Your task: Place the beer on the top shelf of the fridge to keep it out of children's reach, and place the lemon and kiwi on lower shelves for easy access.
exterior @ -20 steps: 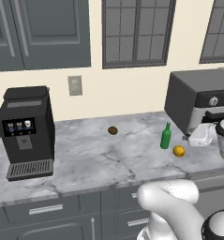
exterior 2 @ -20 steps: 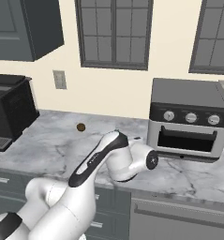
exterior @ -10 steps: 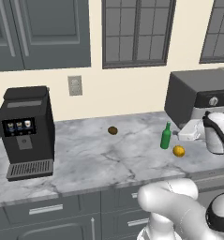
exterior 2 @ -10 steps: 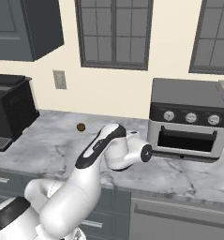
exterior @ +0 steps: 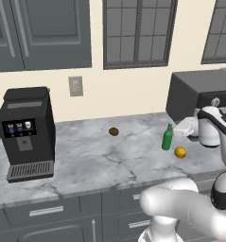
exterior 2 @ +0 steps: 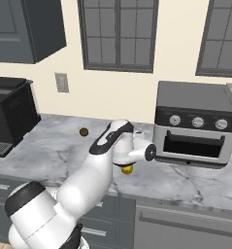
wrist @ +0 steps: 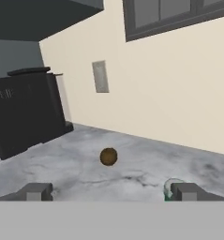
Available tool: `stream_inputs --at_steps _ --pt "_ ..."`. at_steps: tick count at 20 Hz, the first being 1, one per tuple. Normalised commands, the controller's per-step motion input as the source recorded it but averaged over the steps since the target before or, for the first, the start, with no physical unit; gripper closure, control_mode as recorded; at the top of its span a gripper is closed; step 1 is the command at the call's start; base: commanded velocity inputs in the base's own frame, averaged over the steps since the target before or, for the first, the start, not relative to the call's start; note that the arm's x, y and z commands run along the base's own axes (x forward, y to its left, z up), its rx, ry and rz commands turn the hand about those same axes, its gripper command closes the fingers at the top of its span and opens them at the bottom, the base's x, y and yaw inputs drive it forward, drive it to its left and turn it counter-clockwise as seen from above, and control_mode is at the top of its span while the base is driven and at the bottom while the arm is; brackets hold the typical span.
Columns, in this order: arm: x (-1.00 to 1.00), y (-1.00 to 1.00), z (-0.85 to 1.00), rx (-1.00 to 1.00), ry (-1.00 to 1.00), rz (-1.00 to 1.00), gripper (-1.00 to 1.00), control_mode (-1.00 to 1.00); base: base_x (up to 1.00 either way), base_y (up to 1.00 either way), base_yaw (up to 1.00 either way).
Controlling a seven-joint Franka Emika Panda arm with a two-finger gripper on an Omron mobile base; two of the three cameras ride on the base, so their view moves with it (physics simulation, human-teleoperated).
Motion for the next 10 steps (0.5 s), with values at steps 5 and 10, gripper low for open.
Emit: stream_inputs --at_steps 5,10 --pt "0.31 -0.24 -0.18 0.01 0.00 0.01 -1.00 -1.00 0.00 0.00 0.00" --pt "0.23 -0.23 -0.22 0.00 0.00 0.00 -1.00 -1.00 0.00 0.00 0.00"
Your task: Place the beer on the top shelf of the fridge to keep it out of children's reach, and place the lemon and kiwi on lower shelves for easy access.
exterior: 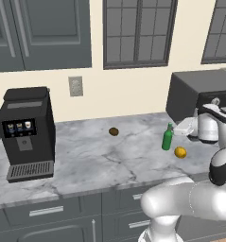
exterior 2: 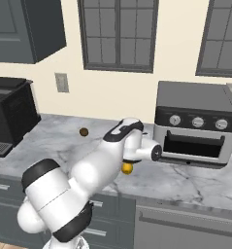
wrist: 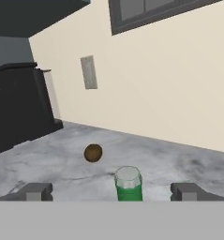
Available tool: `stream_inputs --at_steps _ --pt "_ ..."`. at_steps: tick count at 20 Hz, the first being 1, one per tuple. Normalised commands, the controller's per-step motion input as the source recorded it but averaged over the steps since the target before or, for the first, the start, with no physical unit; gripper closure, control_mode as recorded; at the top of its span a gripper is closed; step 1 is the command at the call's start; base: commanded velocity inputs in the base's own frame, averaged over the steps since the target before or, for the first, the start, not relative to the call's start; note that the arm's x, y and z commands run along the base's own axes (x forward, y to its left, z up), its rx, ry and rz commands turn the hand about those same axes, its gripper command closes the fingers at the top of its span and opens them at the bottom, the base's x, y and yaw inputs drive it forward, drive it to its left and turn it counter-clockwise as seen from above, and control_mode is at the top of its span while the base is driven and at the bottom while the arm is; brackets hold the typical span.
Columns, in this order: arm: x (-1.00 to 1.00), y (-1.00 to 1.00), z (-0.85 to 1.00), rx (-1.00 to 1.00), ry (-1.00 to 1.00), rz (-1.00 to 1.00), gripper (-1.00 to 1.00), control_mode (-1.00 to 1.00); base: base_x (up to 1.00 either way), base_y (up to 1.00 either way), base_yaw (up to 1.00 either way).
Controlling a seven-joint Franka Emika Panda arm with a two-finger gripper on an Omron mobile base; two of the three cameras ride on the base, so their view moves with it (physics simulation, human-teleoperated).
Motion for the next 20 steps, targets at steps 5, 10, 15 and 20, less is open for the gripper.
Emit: stream_inputs --at_steps 5,10,15,20 --pt "0.17 -0.01 -0.26 0.00 0.00 0.02 -1.00 -1.00 0.00 0.00 0.00" --pt "0.13 0.00 -0.30 0.00 0.00 0.04 -1.00 -1.00 0.00 0.00 0.00" --pt "0.13 0.00 -0.25 0.00 0.00 0.03 -1.00 -1.00 0.00 0.00 0.00" --pt "0.01 0.10 -0.05 0.00 0.00 0.05 -1.00 -1.00 0.00 0.00 0.00"
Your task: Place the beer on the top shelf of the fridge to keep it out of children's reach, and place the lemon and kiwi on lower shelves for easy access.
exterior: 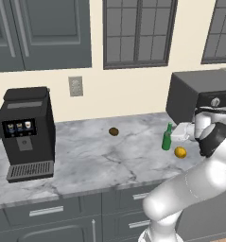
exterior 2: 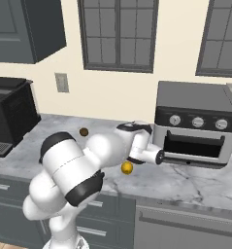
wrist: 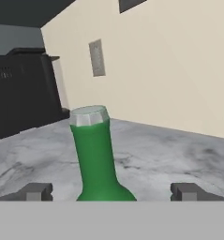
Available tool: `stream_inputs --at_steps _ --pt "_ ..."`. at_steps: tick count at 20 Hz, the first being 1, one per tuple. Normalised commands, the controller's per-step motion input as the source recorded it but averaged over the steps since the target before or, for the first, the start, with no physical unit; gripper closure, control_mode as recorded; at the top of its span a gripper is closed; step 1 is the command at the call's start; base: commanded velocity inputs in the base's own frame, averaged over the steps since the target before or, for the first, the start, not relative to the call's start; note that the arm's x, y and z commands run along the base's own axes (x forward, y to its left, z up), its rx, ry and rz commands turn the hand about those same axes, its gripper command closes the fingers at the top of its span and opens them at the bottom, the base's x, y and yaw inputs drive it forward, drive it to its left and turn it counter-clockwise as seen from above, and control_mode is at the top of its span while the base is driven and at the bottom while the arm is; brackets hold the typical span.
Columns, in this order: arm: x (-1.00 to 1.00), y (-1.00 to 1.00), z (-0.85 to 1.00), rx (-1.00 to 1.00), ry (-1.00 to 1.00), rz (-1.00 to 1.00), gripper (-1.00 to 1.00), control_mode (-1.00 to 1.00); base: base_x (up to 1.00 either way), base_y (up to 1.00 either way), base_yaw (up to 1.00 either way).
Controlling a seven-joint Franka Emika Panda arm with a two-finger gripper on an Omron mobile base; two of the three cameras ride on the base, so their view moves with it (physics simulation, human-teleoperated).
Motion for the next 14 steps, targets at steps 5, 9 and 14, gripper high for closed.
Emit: stream_inputs --at_steps 5,9,14 --pt "0.00 0.22 0.00 0.00 -0.01 0.05 -1.00 -1.00 0.00 0.00 0.00" --pt "0.00 0.20 0.00 0.00 0.00 0.05 -1.00 -1.00 0.00 0.00 0.00" --pt "0.06 0.04 0.00 0.00 0.00 0.01 1.00 -1.00 0.00 0.00 0.00"
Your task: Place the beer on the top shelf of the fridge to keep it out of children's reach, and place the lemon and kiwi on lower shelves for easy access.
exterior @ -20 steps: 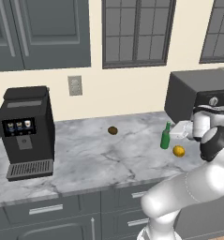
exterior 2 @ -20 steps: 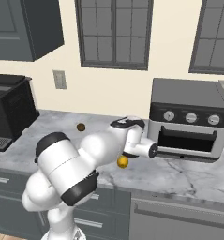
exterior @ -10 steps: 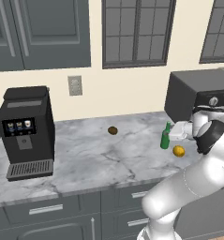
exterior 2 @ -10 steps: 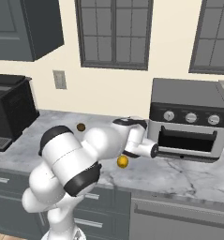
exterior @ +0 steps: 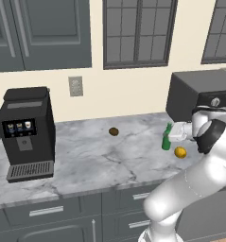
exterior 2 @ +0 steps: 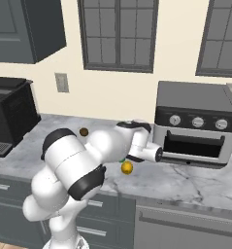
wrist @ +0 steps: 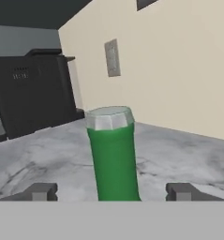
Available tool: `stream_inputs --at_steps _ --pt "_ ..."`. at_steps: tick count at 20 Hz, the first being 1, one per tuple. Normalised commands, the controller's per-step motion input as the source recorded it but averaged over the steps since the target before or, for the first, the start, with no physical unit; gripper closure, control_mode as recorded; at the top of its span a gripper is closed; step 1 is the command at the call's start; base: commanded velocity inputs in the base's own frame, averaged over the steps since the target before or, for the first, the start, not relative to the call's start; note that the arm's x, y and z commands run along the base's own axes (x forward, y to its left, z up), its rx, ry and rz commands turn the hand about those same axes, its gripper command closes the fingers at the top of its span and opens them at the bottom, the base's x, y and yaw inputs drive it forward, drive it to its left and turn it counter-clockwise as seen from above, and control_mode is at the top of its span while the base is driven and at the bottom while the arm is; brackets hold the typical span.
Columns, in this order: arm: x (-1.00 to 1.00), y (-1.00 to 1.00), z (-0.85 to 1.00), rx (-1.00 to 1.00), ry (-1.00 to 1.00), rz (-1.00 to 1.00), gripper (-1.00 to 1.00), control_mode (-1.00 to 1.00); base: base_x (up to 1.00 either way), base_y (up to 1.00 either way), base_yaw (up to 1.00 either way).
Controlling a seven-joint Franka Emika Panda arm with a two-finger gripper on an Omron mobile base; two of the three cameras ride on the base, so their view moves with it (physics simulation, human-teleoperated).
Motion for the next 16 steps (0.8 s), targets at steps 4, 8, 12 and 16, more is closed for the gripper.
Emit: stream_inputs --at_steps 4,8,12,16 --pt "0.00 0.00 0.00 0.00 0.00 0.00 1.00 -1.00 0.00 0.00 0.00" --pt "-0.13 0.05 0.07 0.00 0.00 0.03 1.00 -1.00 0.00 0.00 0.00" --pt "-0.31 0.37 0.65 0.00 0.00 0.13 1.00 -1.00 0.00 0.00 0.00" --pt "-0.34 0.51 0.99 0.00 -0.02 0.10 1.00 -1.00 0.00 0.00 0.00"
